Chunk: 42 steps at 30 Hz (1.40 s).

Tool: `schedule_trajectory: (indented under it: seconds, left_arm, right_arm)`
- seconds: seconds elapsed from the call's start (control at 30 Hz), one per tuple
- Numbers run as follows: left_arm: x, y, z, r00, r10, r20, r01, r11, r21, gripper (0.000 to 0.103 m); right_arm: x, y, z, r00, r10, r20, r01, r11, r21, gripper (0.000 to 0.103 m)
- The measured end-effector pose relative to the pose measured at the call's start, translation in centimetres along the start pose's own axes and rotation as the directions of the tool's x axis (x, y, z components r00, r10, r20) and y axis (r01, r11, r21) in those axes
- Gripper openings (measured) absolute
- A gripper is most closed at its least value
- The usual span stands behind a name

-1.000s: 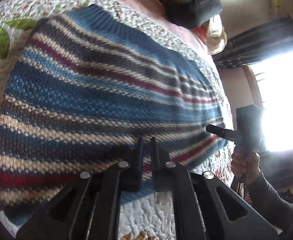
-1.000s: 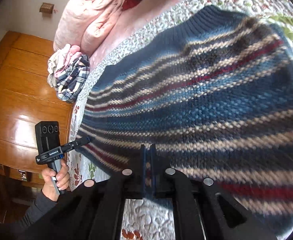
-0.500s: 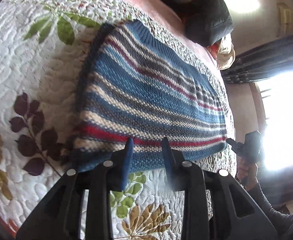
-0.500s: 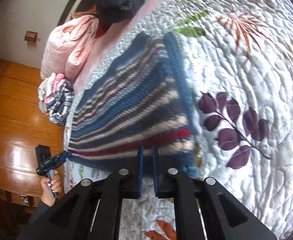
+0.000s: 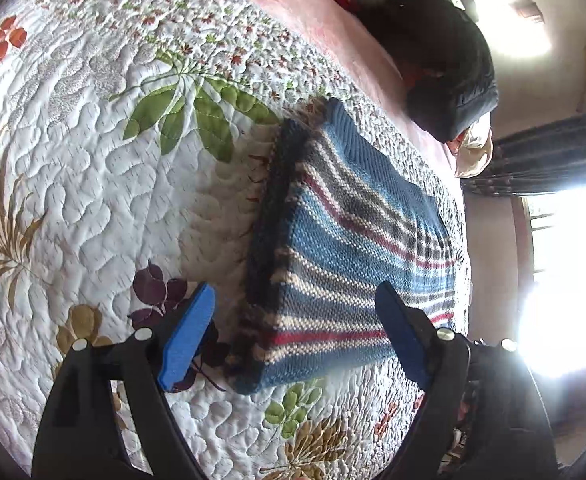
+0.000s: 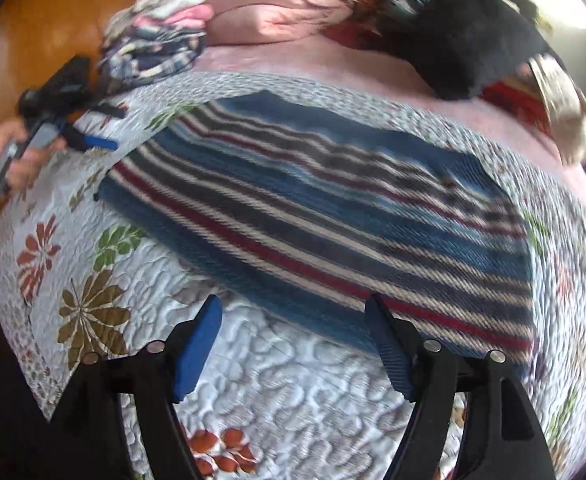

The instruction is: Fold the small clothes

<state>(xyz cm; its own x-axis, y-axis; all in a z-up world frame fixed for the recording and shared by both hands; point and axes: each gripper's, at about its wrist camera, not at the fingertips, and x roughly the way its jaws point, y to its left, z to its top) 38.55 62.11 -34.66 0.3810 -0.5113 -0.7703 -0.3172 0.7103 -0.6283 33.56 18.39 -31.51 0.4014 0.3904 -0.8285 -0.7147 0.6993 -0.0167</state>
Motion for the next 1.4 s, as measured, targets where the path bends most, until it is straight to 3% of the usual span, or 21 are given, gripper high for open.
schedule_trajectory:
  seconds: [0.1, 0.3, 0.43, 0.63, 0.9, 1.27, 1.4]
  left_arm:
    - [1.2, 0.3, 2.0, 0.999, 0.019, -0.044, -0.019, 1.0, 0.001, 0.089]
    - [3.6, 0.2, 5.0, 0.996, 0.012, -0.093, -0.009, 1.0, 0.026, 0.09]
    - [5.1, 0.4, 6.8, 0.995, -0.018, -0.097, 0.02, 1.0, 0.021, 0.089]
    - [7.1, 0.6, 8.4, 0.99, -0.061, -0.127, 0.064, 0.998, 0.025, 0.089]
    - [8.3, -0.2, 9.8, 0.986, -0.078, -0.147, 0.085, 0.995, 0.042, 0.089]
    - [8.1, -0.2, 10.5, 0.982, -0.08, -0.171, 0.089, 0.995, 0.049, 0.089]
    - [7.3, 0.3, 10.7, 0.982, -0.071, -0.173, 0.078, 0.996, 0.034, 0.089]
  right_arm:
    - [1.7, 7.8, 1.3, 0.995, -0.079, 0.057, 0.089, 0.976, -0.2, 0.075]
    - [7.7, 17.9, 2.6, 0.972, -0.217, 0.095, 0.236, 0.855, -0.462, 0.075]
    - [11.0, 20.8, 2.8, 0.943, -0.294, 0.155, 0.329, 0.755, -0.568, 0.074]
    - [13.3, 22.4, 4.2, 0.912, -0.349, 0.214, 0.406, 0.703, -0.584, 0.074]
    - [14.8, 23.1, 6.8, 0.9, -0.356, 0.251, 0.436, 0.714, -0.548, 0.072]
    - [15.8, 23.4, 9.2, 0.918, -0.326, 0.227, 0.397, 0.773, -0.494, 0.033]
    - [14.8, 22.5, 9.7, 0.926, -0.303, 0.225, 0.375, 0.811, -0.45, 0.025]
